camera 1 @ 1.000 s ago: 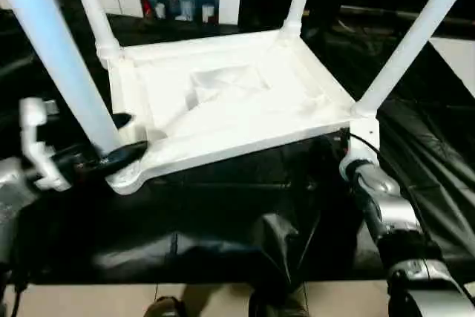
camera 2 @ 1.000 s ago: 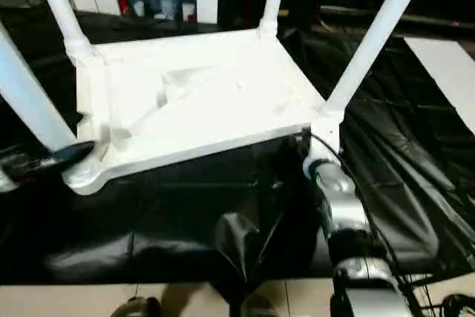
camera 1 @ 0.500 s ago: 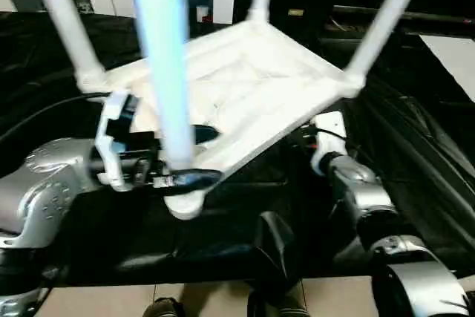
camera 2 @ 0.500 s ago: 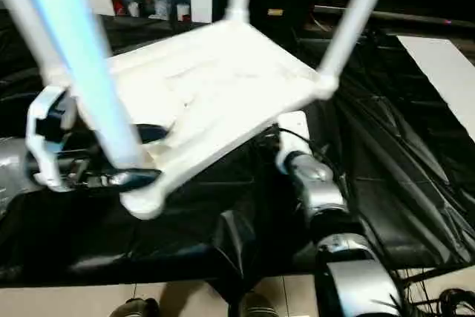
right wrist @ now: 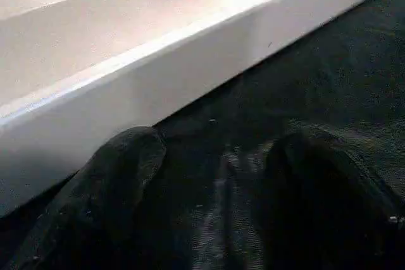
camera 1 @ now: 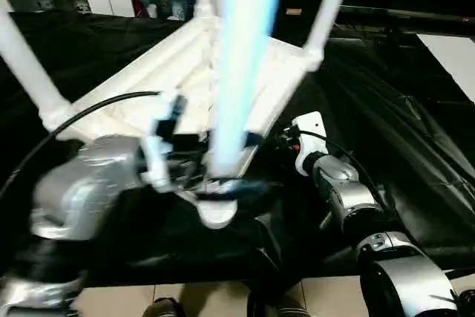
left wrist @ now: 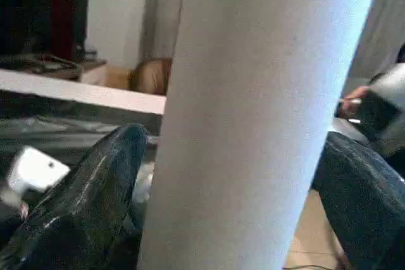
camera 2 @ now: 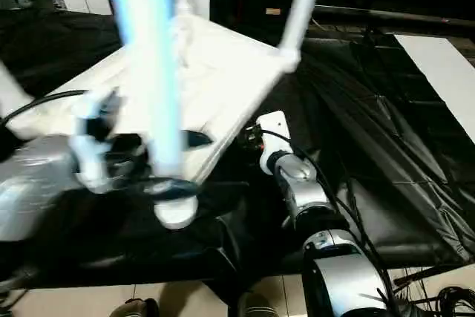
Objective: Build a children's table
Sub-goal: Rotate table base
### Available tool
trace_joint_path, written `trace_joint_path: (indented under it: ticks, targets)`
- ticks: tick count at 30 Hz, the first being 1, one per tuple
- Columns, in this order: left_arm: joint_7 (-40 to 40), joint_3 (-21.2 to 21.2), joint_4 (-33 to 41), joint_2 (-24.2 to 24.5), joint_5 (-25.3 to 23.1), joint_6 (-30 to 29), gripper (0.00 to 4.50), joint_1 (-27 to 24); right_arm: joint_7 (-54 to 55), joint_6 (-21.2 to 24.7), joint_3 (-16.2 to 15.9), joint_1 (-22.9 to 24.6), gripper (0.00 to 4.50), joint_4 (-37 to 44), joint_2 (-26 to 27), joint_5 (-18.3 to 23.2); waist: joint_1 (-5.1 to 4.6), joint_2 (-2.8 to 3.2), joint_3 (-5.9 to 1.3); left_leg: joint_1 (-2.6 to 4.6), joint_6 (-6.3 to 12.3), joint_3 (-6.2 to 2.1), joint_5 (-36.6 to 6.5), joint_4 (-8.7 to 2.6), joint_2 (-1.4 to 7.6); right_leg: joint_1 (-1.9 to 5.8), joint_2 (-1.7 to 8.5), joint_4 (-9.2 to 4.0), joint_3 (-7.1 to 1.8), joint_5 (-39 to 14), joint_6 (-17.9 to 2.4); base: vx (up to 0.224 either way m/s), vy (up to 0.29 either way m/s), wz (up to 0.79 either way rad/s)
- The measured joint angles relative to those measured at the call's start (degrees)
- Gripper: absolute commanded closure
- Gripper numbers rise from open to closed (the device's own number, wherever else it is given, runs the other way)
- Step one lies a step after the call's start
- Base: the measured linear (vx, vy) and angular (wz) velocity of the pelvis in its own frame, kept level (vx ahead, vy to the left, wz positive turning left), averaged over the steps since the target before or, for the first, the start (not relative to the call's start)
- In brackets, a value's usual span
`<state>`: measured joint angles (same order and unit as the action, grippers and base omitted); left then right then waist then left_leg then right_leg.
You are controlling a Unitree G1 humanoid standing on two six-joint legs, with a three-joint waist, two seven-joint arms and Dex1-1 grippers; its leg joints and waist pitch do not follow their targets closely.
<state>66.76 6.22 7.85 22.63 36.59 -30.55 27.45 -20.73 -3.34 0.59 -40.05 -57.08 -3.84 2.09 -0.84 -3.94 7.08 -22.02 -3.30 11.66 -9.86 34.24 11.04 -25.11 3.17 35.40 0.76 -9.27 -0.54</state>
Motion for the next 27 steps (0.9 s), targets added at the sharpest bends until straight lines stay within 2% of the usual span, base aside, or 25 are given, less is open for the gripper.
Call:
trace_joint_path:
  ticks: [8, 12, 17, 22, 27]
  targets:
    - [-8.19, 3.68, -9.23, -5.14, -10.97, 10.93, 0.01, 5.45, -1.29, -1.21, -0.6, -0.03, 0.72, -0.25, 0.89, -0.43, 0.02, -0.04, -0.05, 0.01, 0.01, -0.03, 0.0, 0.09, 0.0, 0.06, 0.0, 0.0, 0.02, 0.05, -0.07, 0.0, 0.0, 0.0]
    - [-10.86, 4.91, -11.2, -6.81, -14.21, 13.68, 0.01, 5.63, -3.27, -1.21, -0.83, 0.05, 0.72, -0.25, 0.83, -0.4, 0.06, -0.04, -0.05, 0.0, 0.02, -0.05, 0.0, 0.12, 0.02, 0.05, 0.0, 0.02, 0.06, 0.06, -0.09, 0.0, 0.0, 0.0]
    - [-13.79, 4.99, -13.68, -9.31, -17.43, 17.1, 0.01, 5.81, -8.47, -1.34, -0.94, 2.33, 0.72, 2.0, 0.64, 0.11, 0.01, -0.08, -0.08, 0.0, 0.03, -0.05, 0.0, 0.16, 0.03, 0.08, 0.0, -0.03, 0.06, 0.1, -0.16, 0.0, 0.0, 0.0]
    - [-19.33, 5.76, -20.21, -11.19, -22.38, 22.41, 0.01, 8.2, -9.49, -1.34, -0.94, 2.38, 0.72, 2.16, 0.62, 0.61, 0.16, -0.07, -0.08, 0.03, 0.03, -0.09, 0.01, 0.28, 0.05, 0.12, 0.0, -0.02, 0.1, 0.21, -0.31, 0.0, 0.0, 0.0]
    - [-24.12, 6.19, -23.19, -12.36, -25.89, 25.8, 0.01, 8.96, -9.99, -1.62, -0.93, 2.37, 0.72, 2.28, 0.41, 0.74, 0.38, -0.07, -0.08, 0.04, 0.03, -0.11, 0.01, 0.29, 0.04, 0.1, 0.01, -0.03, 0.12, 0.24, -0.32, 0.0, 0.0, 0.0]
